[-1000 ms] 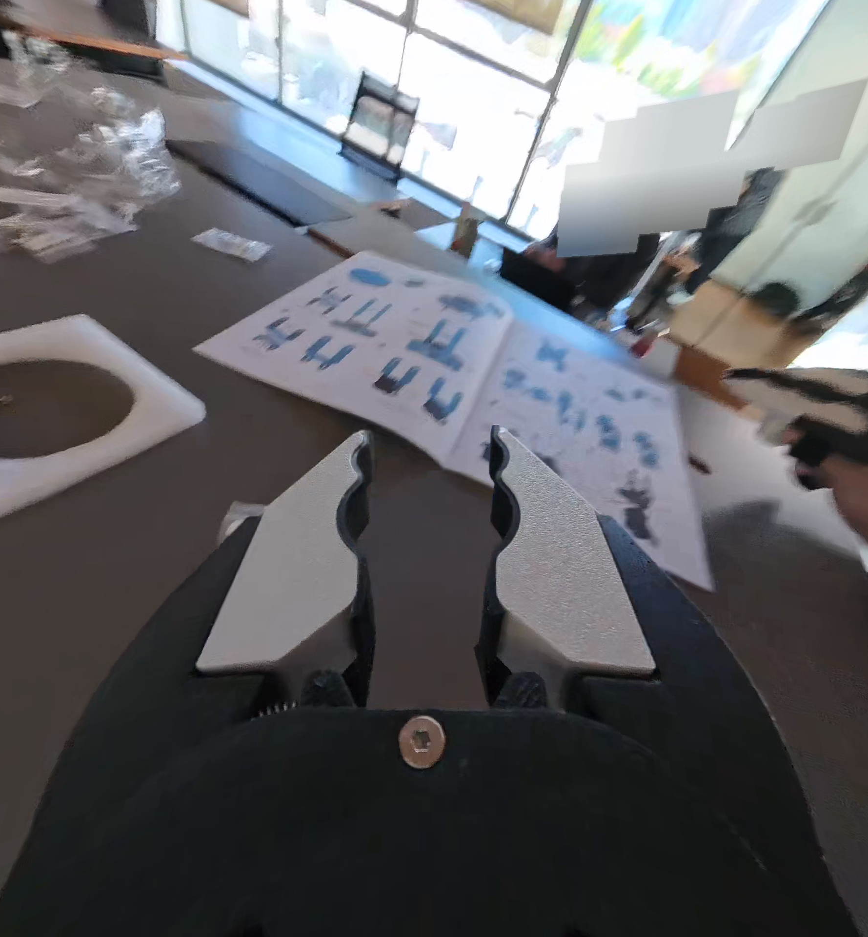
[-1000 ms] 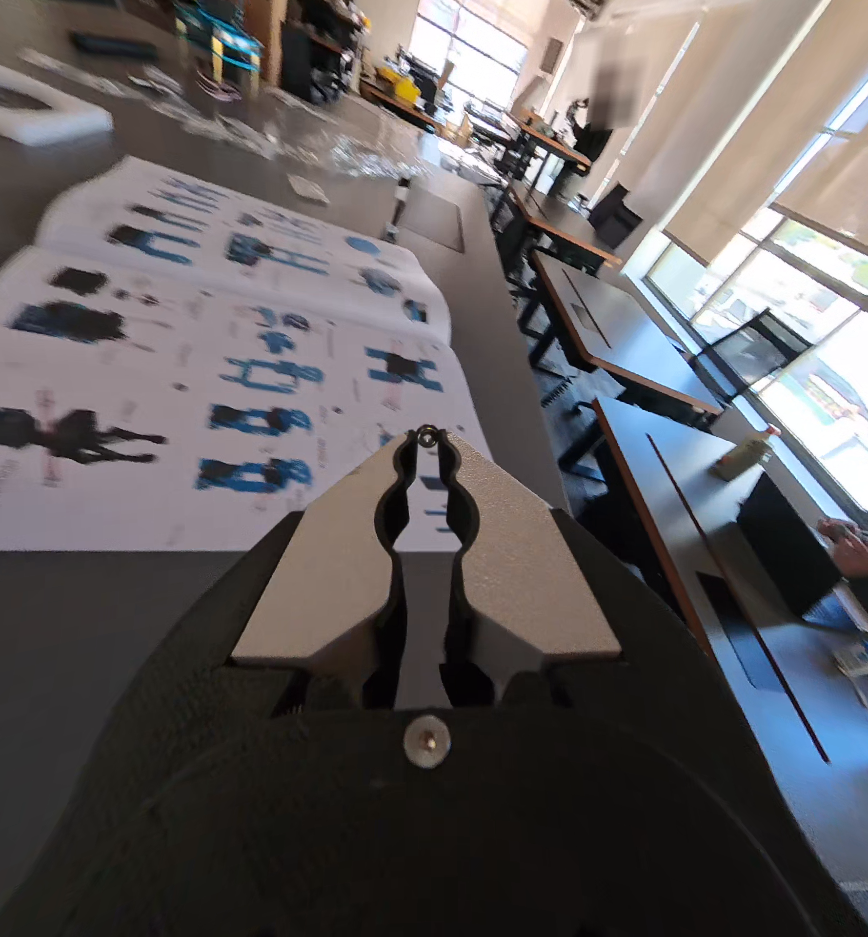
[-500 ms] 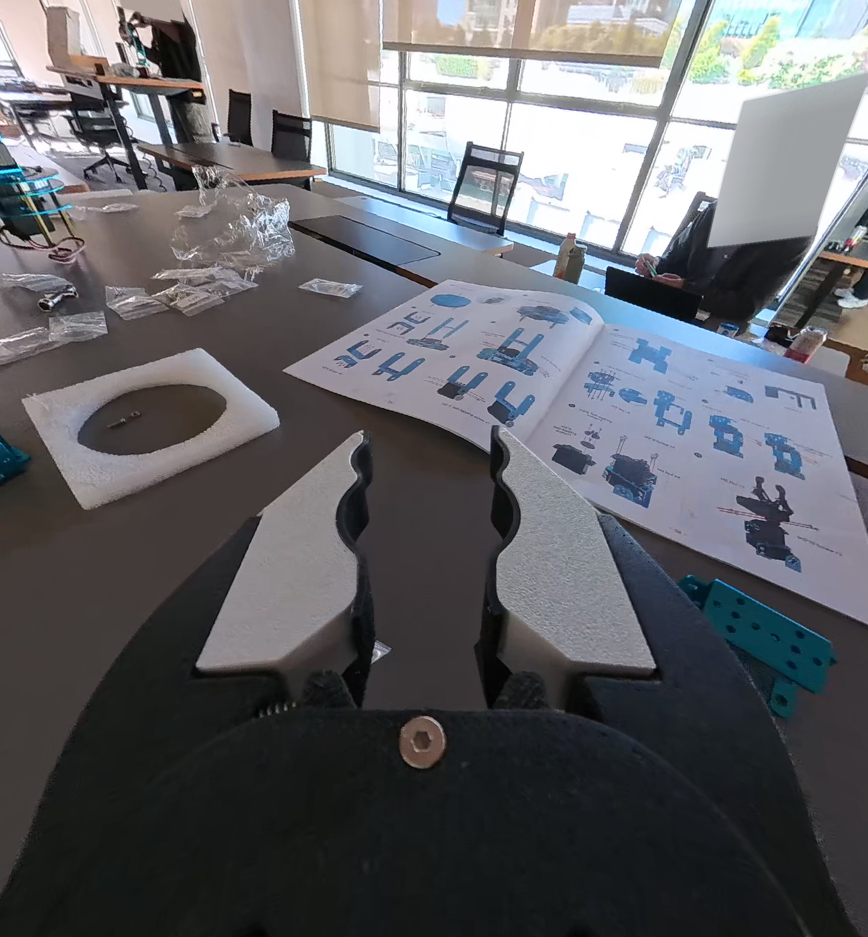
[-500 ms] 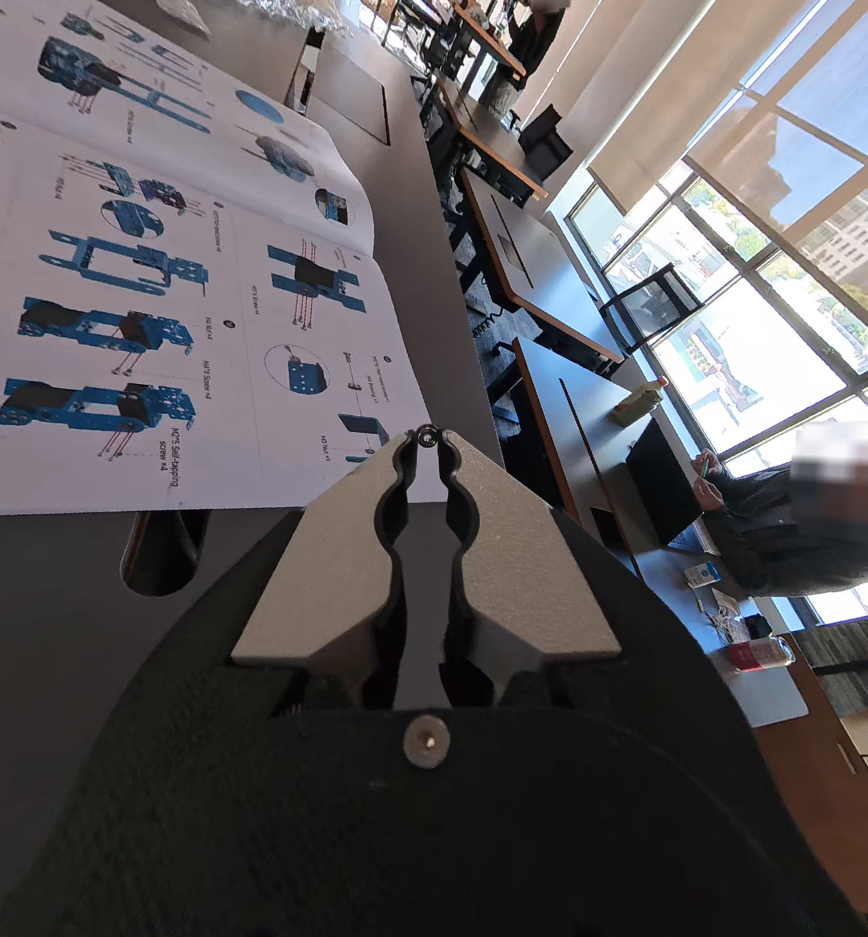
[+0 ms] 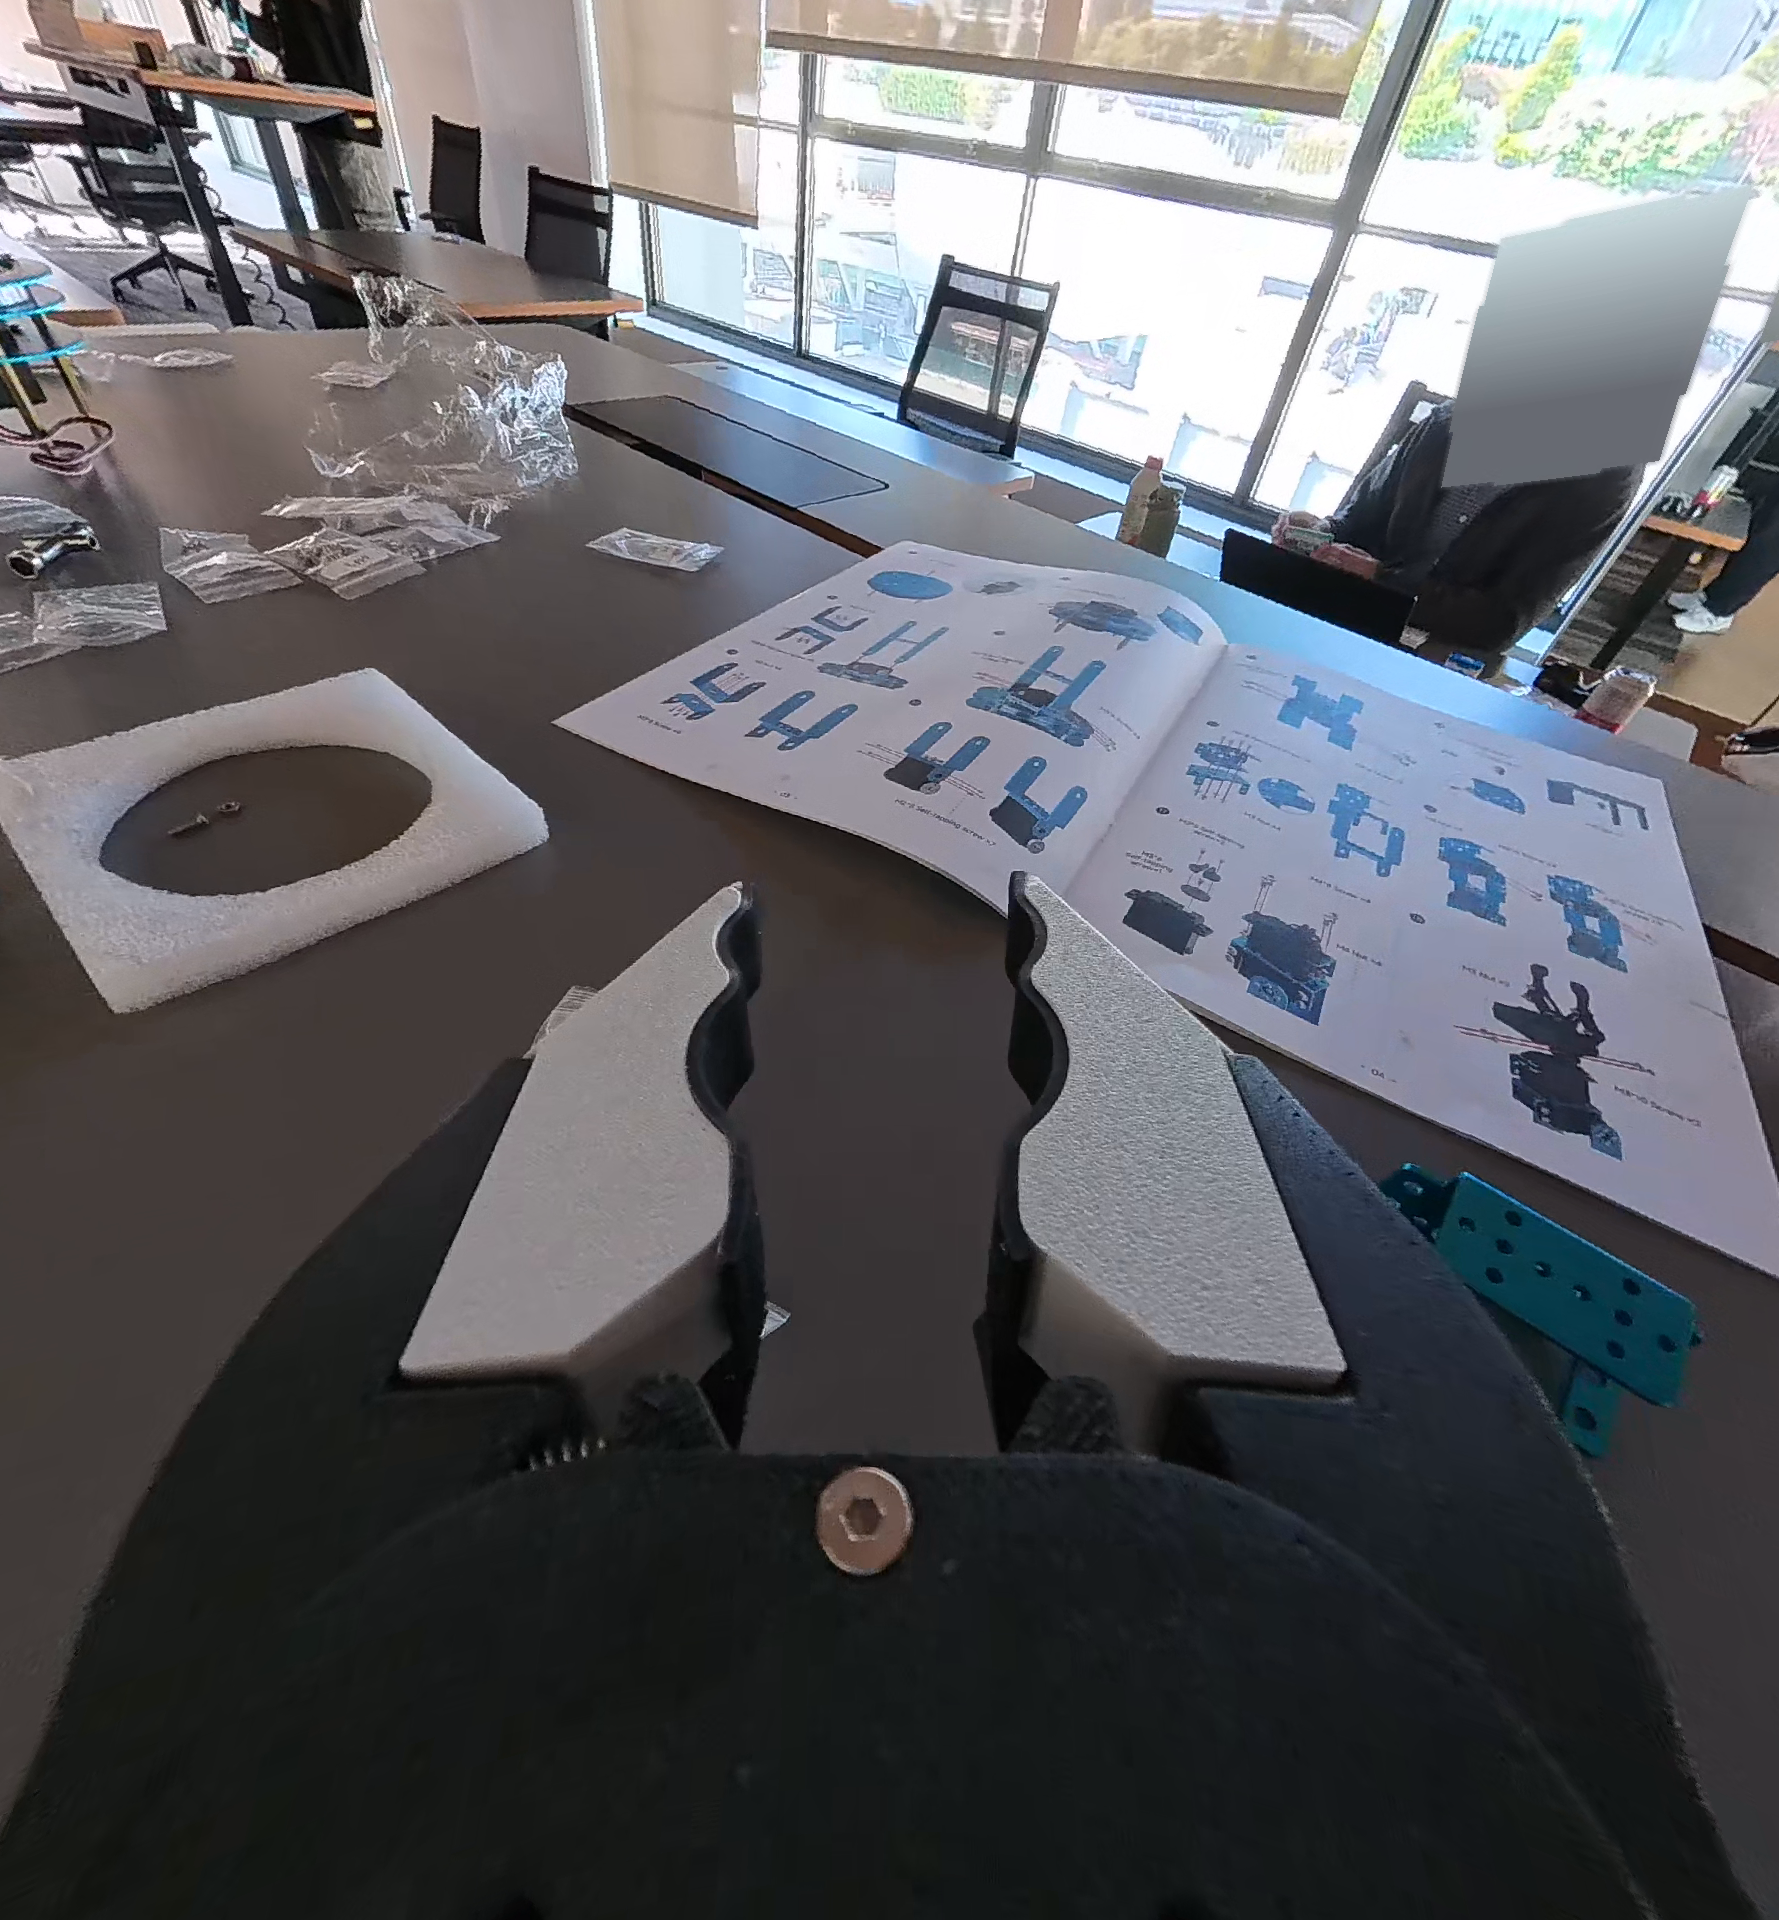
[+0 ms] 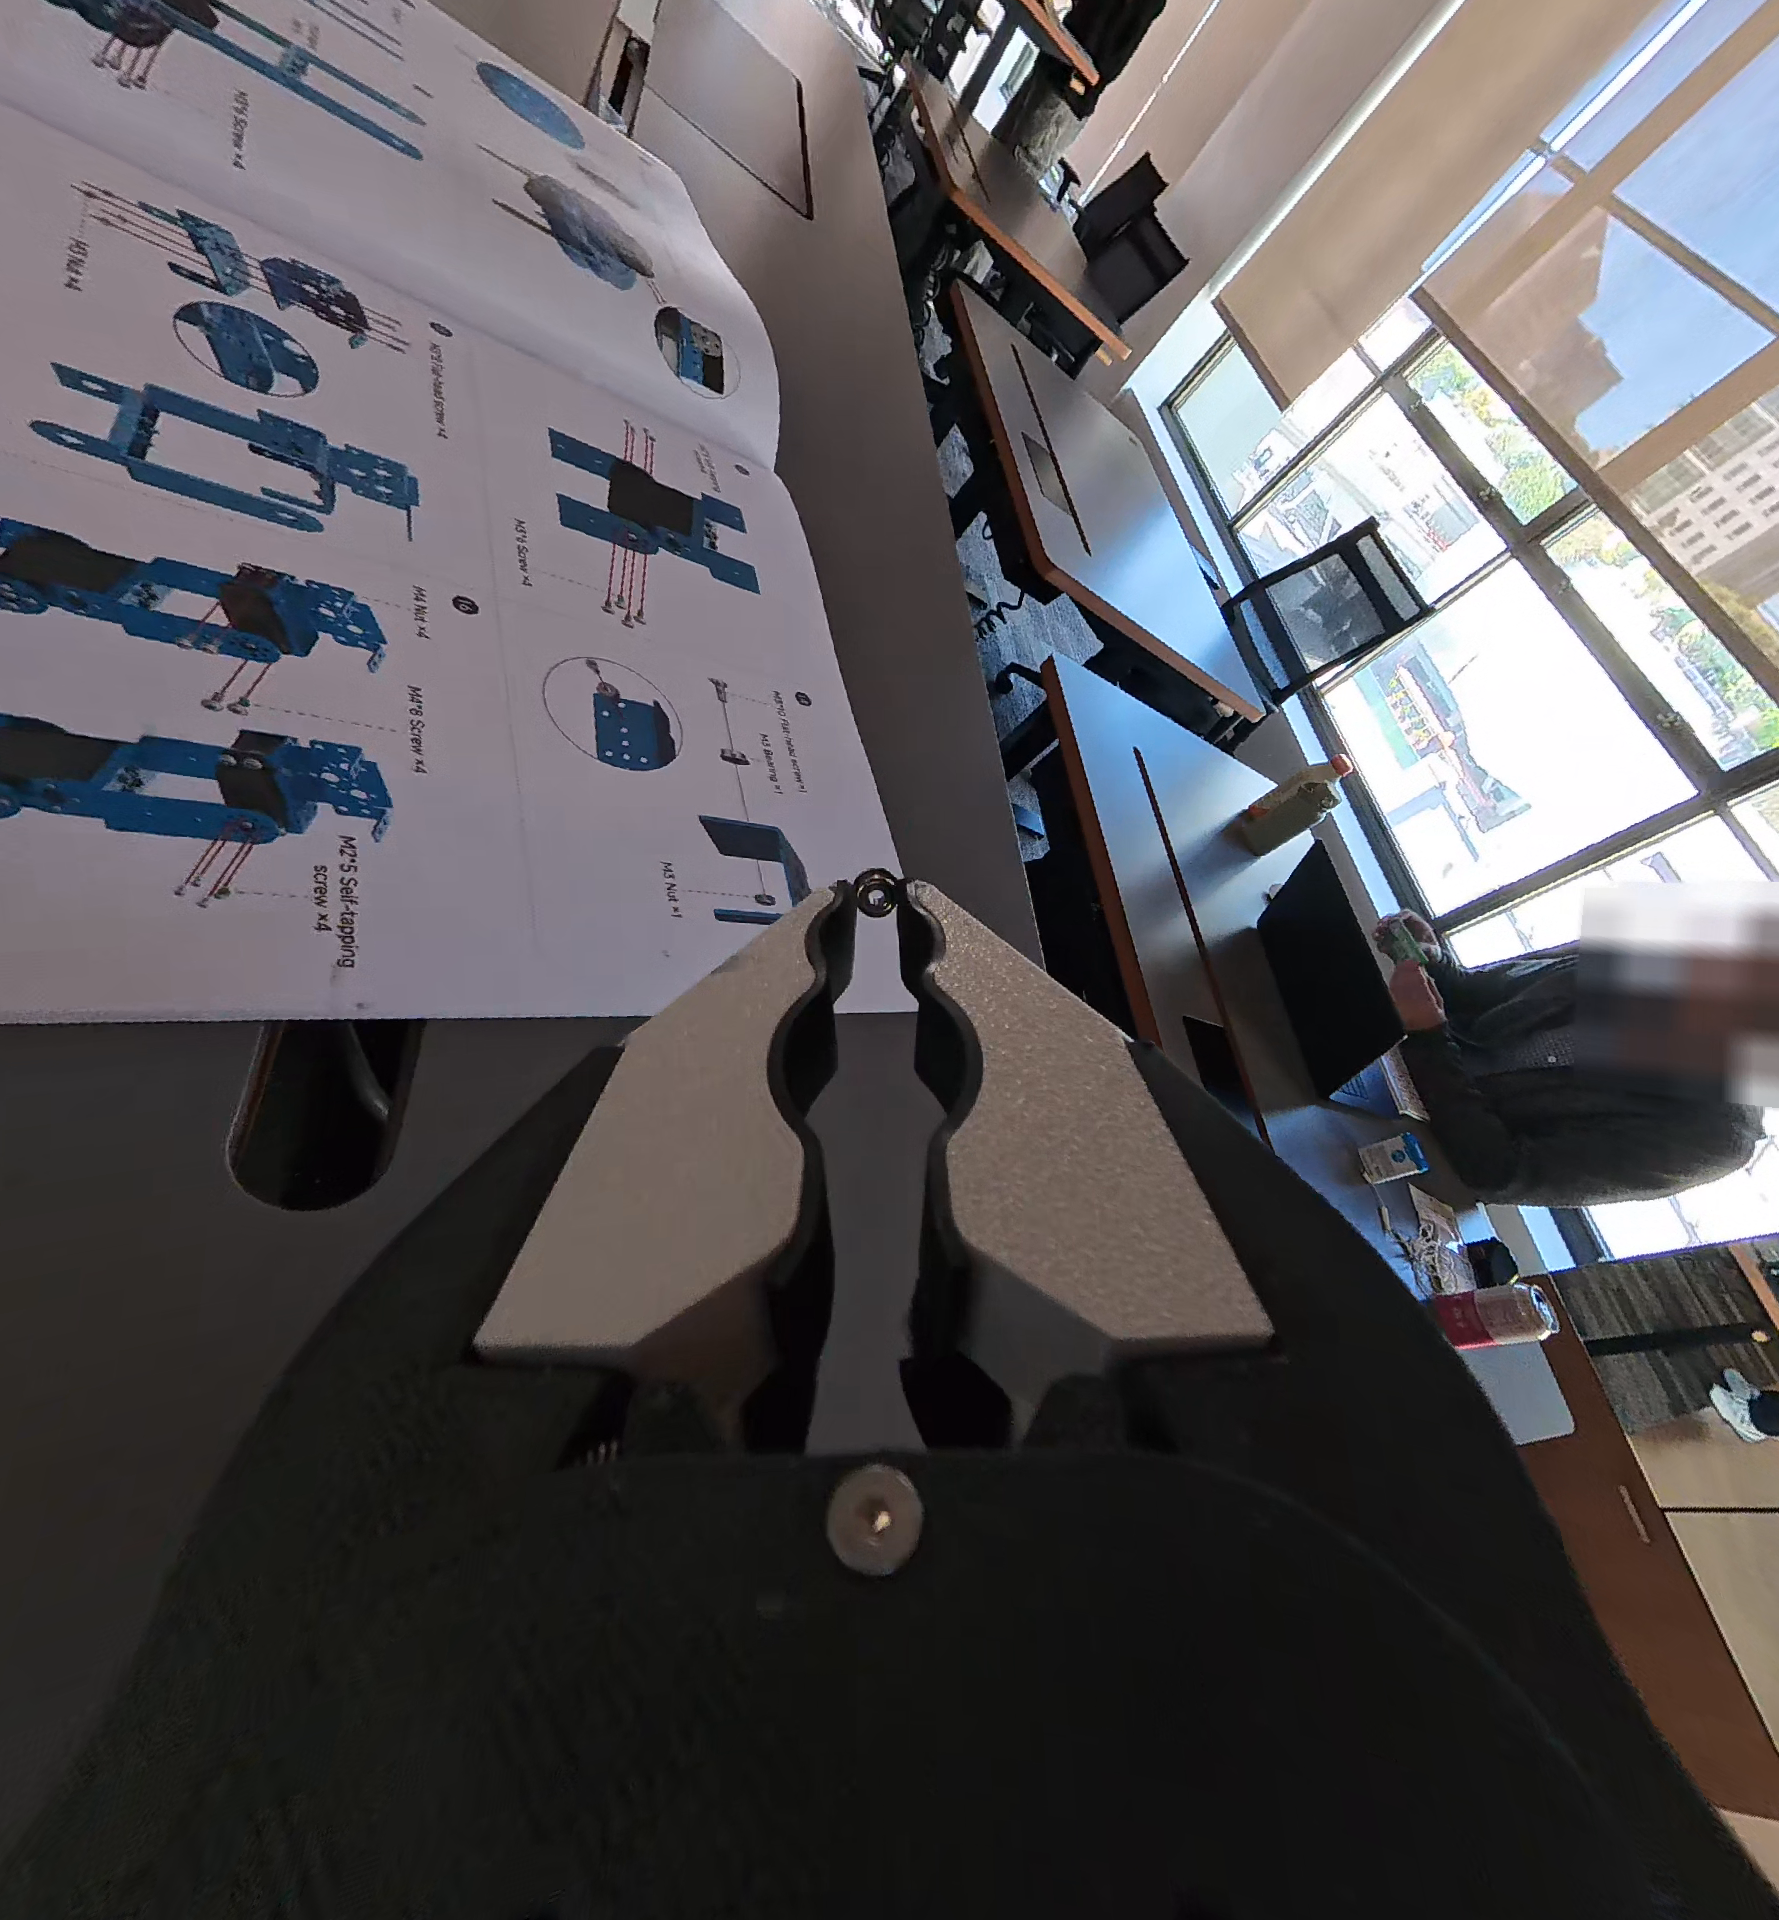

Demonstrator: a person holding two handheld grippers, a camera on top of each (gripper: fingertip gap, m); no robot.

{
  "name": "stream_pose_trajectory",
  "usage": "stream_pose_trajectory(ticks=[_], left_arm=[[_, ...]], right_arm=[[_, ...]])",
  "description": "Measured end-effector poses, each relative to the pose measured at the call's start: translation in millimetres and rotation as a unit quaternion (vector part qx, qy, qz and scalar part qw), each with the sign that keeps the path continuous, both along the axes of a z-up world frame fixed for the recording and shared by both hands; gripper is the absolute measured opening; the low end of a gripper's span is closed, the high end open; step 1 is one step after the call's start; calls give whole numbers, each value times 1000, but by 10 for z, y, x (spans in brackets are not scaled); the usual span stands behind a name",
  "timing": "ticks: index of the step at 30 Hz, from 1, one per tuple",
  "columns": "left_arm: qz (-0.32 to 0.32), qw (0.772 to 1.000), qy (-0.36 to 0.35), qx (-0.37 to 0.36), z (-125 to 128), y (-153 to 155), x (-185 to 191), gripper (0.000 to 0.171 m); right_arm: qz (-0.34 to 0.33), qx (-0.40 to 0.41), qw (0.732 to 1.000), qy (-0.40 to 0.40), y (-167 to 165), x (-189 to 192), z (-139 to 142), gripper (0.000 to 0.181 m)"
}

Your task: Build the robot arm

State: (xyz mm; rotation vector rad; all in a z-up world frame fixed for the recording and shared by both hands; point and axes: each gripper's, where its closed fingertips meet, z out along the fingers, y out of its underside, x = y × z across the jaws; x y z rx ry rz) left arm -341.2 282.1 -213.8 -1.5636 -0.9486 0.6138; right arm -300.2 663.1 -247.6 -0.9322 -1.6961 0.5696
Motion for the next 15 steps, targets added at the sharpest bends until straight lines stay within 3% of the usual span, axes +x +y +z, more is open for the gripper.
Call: stream_pose_trajectory(ticks=[15], left_arm=[[-1, 1000, -7, 7, -11, -7, -3, 46]], right_arm=[[3, 0, 1000, 1, -10, 3, 1, 7]])
